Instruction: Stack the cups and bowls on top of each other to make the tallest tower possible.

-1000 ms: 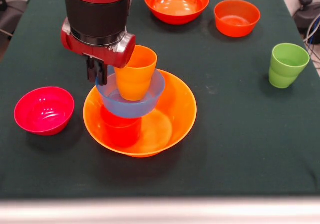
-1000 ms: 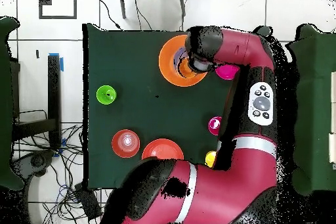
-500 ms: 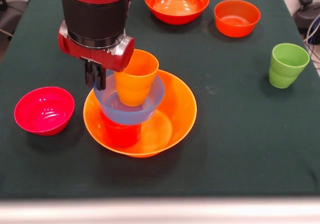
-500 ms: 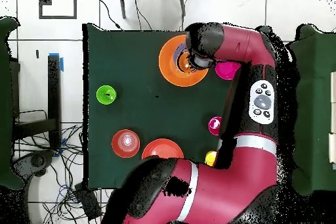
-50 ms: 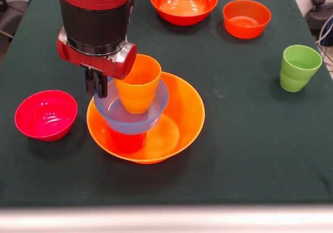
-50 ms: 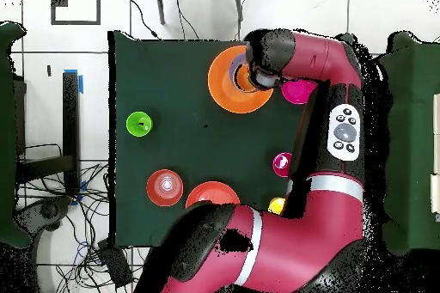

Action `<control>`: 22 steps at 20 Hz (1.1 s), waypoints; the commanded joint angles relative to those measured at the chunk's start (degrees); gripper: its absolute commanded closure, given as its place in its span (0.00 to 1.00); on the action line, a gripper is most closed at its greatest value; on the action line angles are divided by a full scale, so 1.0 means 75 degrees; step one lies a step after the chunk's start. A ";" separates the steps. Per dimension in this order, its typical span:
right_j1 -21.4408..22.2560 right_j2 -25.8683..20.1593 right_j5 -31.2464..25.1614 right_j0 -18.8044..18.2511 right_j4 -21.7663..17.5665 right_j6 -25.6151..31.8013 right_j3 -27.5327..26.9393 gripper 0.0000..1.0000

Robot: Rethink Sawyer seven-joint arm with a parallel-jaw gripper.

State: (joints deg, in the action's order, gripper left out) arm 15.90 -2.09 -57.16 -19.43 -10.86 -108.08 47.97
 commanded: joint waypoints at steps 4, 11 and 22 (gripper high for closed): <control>-0.0218 -0.0976 -0.0019 -0.0279 -0.0482 0.2471 0.0516 1.00; -0.0046 -0.0915 -0.0297 -0.0302 -0.0612 0.2510 0.0576 1.00; 0.0008 -0.0893 -0.0407 -0.0349 -0.0658 0.2562 0.0721 0.00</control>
State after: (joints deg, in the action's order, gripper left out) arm 16.28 -3.87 -57.16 -21.14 -10.91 -108.08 47.98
